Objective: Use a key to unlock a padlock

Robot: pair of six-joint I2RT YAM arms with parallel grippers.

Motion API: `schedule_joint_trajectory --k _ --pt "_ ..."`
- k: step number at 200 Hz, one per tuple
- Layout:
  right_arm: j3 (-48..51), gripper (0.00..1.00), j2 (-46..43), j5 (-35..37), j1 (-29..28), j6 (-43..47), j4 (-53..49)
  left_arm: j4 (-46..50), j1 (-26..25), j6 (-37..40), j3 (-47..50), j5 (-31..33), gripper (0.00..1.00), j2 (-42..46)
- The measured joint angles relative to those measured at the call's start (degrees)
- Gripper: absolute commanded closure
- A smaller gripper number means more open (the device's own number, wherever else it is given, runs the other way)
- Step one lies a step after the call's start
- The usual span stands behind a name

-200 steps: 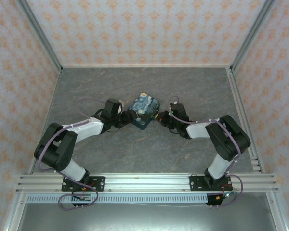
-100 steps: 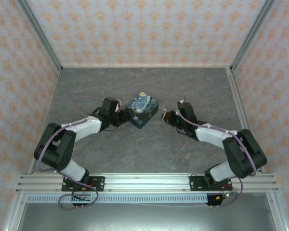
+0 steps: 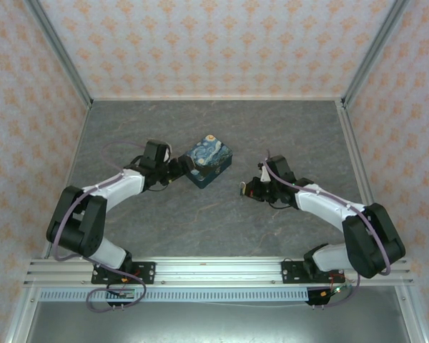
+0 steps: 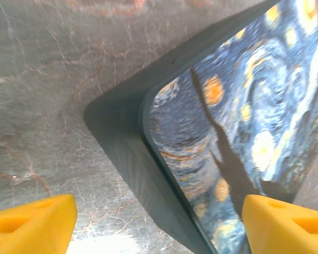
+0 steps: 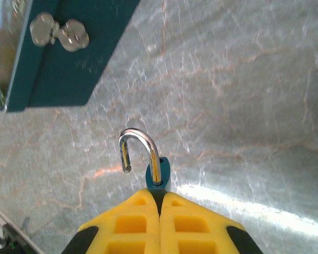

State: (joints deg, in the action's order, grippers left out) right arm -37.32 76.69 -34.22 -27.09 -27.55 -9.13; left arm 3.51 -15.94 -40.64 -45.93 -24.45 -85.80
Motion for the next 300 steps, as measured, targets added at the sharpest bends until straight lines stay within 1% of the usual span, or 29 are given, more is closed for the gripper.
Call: schedule_joint_trajectory --k 56,101,123,156,168,192,228,266,285,300 --pt "-2.4 0.95 5.9 -4.8 -2.5 0.0 -3.3 0.2 0.3 2.3 0.0 3.7 0.07 12.7" --pt "-2.8 0.93 10.1 -6.6 -2.8 -0.7 -3.0 2.5 0.3 3.7 0.1 6.2 0.06 16.7" --pt "-2.8 0.90 11.0 -6.6 -2.8 -1.1 -2.6 3.6 0.3 3.9 0.5 7.1 0.06 16.9" --pt "-2.8 0.78 11.1 -5.6 -2.8 -1.4 -2.3 4.8 0.3 4.1 0.8 8.4 0.06 17.3" --pt "-2.8 0.74 11.1 -4.3 -2.8 -1.3 -2.5 5.2 0.3 4.2 0.8 8.8 0.06 17.8" --pt "-2.8 0.69 10.0 -1.2 -2.8 -1.2 -3.6 6.5 0.3 4.6 0.8 10.1 0.06 19.5" --pt "-3.4 0.60 5.3 5.1 -2.8 0.2 -6.8 9.8 0.3 6.3 0.8 13.7 0.06 23.4" --pt "-4.9 0.52 -2.1 13.1 -2.5 2.9 -10.5 13.2 0.3 8.7 0.8 19.7 0.04 29.5" --pt "-5.9 0.46 -6.6 18.2 -1.4 4.6 -12.1 14.2 0.3 9.8 0.8 23.6 0.02 32.7" --pt "-6.0 0.39 -10.5 21.9 -0.3 6.1 -12.6 14.3 0.3 10.7 1.2 27.1 0.01 35.7"
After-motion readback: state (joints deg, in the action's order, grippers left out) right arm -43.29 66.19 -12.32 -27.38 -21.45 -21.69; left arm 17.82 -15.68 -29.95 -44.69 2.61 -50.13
